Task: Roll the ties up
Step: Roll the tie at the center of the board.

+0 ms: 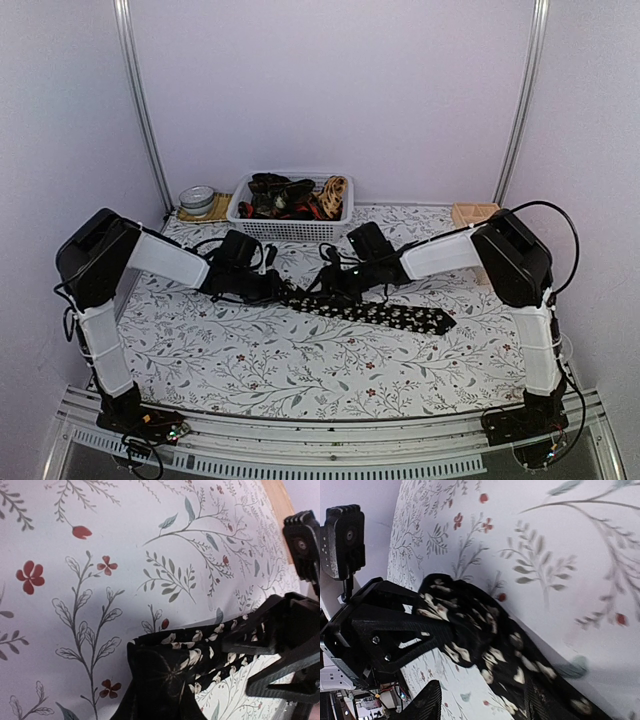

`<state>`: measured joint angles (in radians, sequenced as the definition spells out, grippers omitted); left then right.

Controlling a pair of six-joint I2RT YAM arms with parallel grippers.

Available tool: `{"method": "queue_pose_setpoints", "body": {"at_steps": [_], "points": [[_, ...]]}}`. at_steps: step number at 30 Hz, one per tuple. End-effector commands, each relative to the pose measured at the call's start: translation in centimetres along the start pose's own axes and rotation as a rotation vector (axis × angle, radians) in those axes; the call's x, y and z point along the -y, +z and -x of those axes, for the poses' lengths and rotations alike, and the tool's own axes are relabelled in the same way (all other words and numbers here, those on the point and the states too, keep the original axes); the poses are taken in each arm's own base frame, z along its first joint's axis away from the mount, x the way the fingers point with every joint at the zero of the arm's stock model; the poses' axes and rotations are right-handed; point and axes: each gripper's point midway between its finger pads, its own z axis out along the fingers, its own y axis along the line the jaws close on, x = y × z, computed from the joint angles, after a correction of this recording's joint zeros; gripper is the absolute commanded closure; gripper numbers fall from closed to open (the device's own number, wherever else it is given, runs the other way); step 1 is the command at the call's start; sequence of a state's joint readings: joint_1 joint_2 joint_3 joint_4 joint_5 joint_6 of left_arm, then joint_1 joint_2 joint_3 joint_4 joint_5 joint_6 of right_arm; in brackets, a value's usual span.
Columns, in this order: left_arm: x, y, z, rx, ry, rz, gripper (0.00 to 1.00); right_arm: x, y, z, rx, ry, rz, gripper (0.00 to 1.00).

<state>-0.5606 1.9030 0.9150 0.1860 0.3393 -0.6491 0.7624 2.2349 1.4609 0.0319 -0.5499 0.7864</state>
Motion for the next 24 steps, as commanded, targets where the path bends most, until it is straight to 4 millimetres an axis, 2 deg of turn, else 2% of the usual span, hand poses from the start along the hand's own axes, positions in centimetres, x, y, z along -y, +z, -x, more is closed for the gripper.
{"method": "queue_pose_setpoints", "body": {"at_steps": [1, 3, 4, 8, 10, 14, 18, 24], "points": [[-2.9, -0.2, -3.2, -0.120, 0.102, 0.276, 1.00, -4.2, -8.2, 1.4, 0.088, -0.115, 0.017, 0.41], [-2.6, -0.1, -3.1, -0.123, 0.148, 0.339, 1.00, -4.6, -10.9, 1.4, 0.144, -0.189, -0.004, 0.40], [-2.3, 0.0, -2.3, -0.101, 0.174, 0.374, 1.00, -4.4, -12.0, 1.0, 0.162, -0.204, -0.018, 0.39], [-1.0, -0.1, -1.3, -0.070, 0.272, 0.495, 1.00, -2.8, -15.9, 0.2, 0.222, -0.228, -0.068, 0.39], [-1.5, 0.6, -1.6, -0.083, 0.325, 0.585, 1.00, -1.3, -17.0, 0.0, 0.248, -0.225, -0.129, 0.39], [-0.5, 1.0, -1.4, -0.078, 0.428, 0.710, 1.00, 1.9, -18.0, -1.3, 0.261, -0.228, -0.244, 0.38], [0.5, 1.7, -1.5, -0.077, 0.525, 0.810, 1.00, 4.5, -18.4, -2.4, 0.259, -0.191, -0.285, 0.37], [3.4, 2.0, -0.9, -0.034, 0.678, 0.947, 1.00, 6.4, -19.4, -2.6, 0.281, -0.120, -0.290, 0.37]]}}
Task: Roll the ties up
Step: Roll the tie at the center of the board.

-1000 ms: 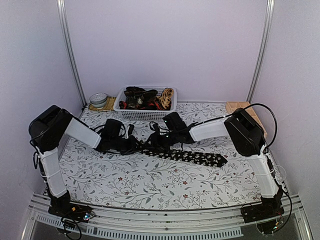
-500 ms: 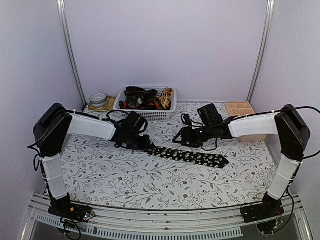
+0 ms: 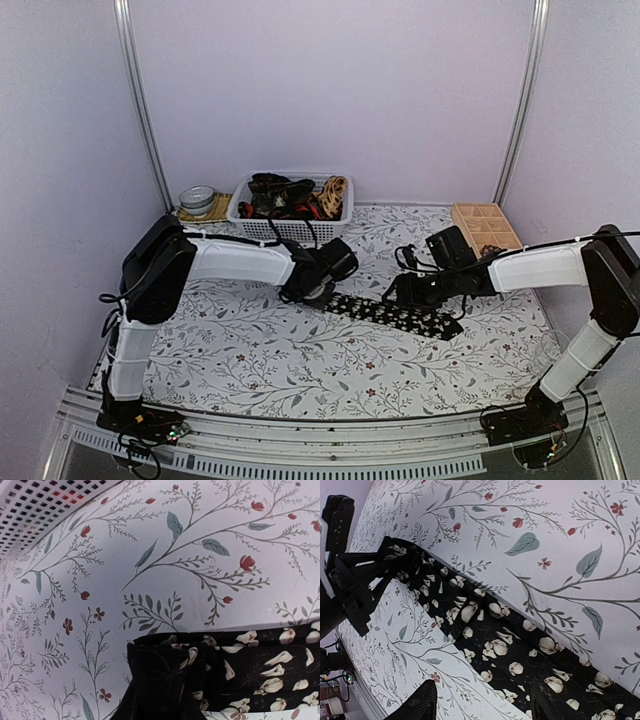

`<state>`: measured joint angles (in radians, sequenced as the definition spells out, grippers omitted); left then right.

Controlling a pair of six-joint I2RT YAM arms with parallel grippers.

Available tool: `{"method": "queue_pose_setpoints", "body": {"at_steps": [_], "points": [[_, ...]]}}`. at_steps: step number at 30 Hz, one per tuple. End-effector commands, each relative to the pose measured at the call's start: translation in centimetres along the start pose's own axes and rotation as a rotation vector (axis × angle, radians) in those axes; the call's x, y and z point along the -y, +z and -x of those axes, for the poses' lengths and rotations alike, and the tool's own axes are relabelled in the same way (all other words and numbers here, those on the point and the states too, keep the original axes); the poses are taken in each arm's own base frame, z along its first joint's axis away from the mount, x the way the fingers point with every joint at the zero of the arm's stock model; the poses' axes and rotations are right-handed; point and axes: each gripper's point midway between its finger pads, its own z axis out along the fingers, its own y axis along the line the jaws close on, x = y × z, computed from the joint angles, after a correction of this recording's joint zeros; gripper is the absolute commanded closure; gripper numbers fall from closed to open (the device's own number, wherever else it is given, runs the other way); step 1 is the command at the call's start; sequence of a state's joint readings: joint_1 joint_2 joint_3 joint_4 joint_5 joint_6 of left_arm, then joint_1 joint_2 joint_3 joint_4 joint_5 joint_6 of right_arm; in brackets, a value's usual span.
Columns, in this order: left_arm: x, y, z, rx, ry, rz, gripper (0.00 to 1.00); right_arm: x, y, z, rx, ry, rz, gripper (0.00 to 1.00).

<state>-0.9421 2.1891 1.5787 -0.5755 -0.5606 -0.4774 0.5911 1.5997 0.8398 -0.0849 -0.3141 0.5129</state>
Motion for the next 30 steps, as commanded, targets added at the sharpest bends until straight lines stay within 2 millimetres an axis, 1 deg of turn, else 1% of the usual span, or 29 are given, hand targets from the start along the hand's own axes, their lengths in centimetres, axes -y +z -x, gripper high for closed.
{"method": "queue_pose_setpoints", "body": {"at_steps": [1, 3, 9, 13, 21, 24, 26, 30], "points": [[-0.2, -0.3, -1.9, -0.038, 0.192, 0.187, 1.00, 0.2, -2.3, 2.2, 0.095, 0.021, 0.009, 0.37], [0.6, -0.7, -1.4, -0.019, 0.224, 0.213, 1.00, 0.7, -2.8, 2.4, 0.102, 0.049, 0.024, 0.37], [3.3, -0.1, -1.6, -0.015, 0.314, 0.226, 1.00, 2.1, -4.3, 3.5, 0.142, 0.121, 0.060, 0.36], [4.6, -0.1, -1.2, -0.007, 0.324, 0.197, 0.94, 2.4, -4.6, 3.7, 0.145, 0.149, 0.078, 0.37], [6.3, -0.5, -0.1, 0.022, 0.325, 0.146, 0.78, 2.8, -4.7, 4.1, 0.150, 0.173, 0.085, 0.36], [7.0, -0.7, 0.0, 0.028, 0.337, 0.136, 0.75, 3.0, -4.7, 4.3, 0.151, 0.183, 0.089, 0.36], [7.5, -0.8, -0.2, 0.029, 0.347, 0.130, 0.71, 2.9, -4.7, 4.3, 0.146, 0.188, 0.099, 0.36], [8.1, -0.9, -0.5, 0.031, 0.366, 0.129, 0.67, 2.9, -4.6, 4.4, 0.142, 0.199, 0.115, 0.36]]}}
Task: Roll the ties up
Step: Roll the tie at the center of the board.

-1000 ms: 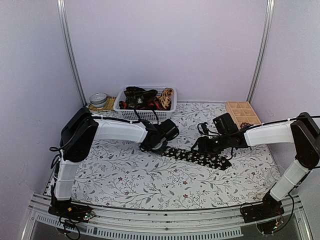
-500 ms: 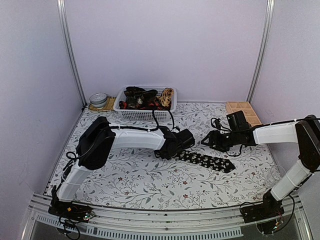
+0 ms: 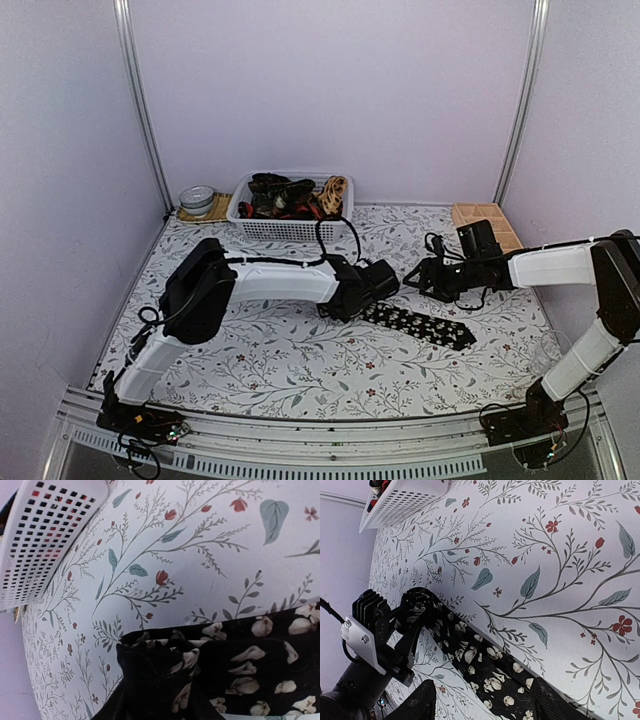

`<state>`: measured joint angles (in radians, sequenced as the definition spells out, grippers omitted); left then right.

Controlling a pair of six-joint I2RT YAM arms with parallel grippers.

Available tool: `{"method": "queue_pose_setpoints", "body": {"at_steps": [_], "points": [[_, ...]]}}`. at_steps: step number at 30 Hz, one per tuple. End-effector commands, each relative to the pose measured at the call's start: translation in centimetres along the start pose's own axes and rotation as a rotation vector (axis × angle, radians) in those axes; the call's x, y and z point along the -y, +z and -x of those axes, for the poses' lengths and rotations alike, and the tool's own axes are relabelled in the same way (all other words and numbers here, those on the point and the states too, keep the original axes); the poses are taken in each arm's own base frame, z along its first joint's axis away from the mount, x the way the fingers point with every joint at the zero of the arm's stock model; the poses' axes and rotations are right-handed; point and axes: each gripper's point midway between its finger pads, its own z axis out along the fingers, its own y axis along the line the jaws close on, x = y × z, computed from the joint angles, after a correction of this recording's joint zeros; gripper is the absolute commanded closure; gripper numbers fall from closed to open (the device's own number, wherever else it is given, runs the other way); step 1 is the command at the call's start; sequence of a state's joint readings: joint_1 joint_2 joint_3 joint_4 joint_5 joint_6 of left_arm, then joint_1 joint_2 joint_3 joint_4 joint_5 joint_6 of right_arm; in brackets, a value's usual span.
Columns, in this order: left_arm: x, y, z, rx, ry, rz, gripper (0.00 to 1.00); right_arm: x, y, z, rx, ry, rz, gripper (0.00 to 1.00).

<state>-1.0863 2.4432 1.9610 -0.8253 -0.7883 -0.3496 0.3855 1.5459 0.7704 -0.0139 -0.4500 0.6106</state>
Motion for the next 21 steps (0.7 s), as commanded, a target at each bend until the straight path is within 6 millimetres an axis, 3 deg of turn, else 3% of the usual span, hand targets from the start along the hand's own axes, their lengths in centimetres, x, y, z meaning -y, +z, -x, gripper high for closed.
{"method": "queue_pose_setpoints", "body": {"at_steps": [1, 7, 16, 21], "points": [[3.0, -0.3, -1.1, -0.012, 0.059, -0.047, 0.65, -1.8, -1.3, 1.2, 0.043, -0.012, 0.067, 0.35], [3.8, -1.1, -0.8, 0.009, 0.063, -0.070, 0.59, -1.7, -1.1, 1.0, 0.036, -0.003, 0.072, 0.35], [4.9, -2.0, 0.4, 0.048, 0.063, -0.125, 0.35, -1.8, -1.1, 1.1, 0.035, 0.001, 0.074, 0.35], [5.2, -2.8, 1.0, 0.076, 0.071, -0.141, 0.30, -1.7, -1.0, 1.1, 0.034, 0.006, 0.078, 0.35]]}}
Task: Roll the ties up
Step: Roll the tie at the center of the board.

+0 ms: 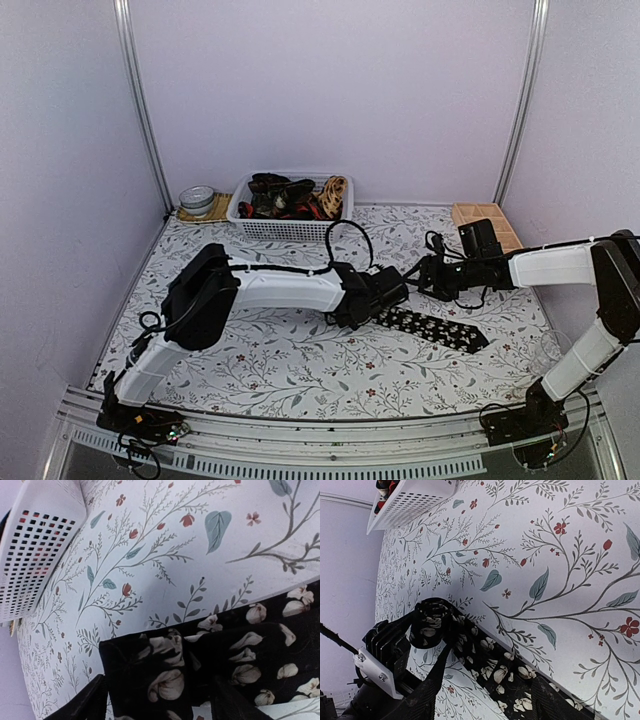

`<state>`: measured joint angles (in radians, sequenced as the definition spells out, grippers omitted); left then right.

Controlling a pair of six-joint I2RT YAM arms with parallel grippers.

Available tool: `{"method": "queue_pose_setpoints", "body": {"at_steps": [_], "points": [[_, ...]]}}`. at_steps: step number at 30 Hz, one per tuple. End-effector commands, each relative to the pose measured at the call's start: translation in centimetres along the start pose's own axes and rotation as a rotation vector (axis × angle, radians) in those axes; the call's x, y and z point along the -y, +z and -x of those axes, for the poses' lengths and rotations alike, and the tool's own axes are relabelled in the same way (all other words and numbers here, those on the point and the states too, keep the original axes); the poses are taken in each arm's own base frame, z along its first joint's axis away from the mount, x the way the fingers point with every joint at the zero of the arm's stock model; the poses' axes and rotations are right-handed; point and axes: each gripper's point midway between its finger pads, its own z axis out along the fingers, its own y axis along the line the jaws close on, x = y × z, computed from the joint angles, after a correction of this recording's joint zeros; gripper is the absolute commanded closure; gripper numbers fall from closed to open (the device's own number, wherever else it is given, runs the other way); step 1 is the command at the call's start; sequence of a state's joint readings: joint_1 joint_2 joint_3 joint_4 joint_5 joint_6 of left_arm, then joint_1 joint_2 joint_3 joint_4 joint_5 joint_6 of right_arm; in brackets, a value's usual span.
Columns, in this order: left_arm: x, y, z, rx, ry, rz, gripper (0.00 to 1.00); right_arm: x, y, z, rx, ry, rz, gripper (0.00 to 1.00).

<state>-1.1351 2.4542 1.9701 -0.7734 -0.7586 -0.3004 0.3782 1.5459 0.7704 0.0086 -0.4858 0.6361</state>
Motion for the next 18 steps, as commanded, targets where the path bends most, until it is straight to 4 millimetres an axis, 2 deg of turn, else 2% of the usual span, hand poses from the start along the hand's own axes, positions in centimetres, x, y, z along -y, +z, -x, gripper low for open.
{"method": "queue_pose_setpoints", "body": {"at_steps": [1, 8, 18], "points": [[2.4, -1.3, 0.6, 0.030, 0.020, -0.087, 0.29, -1.2, -0.9, 0.9, 0.033, -0.015, 0.043, 0.35], [2.3, -3.0, 2.1, 0.084, -0.031, -0.166, 0.23, -1.2, -0.6, 0.8, 0.016, -0.003, 0.053, 0.35], [2.5, -3.8, 3.0, 0.117, -0.103, -0.295, 0.20, -1.3, -0.4, 0.4, -0.003, 0.009, 0.062, 0.35]]}}
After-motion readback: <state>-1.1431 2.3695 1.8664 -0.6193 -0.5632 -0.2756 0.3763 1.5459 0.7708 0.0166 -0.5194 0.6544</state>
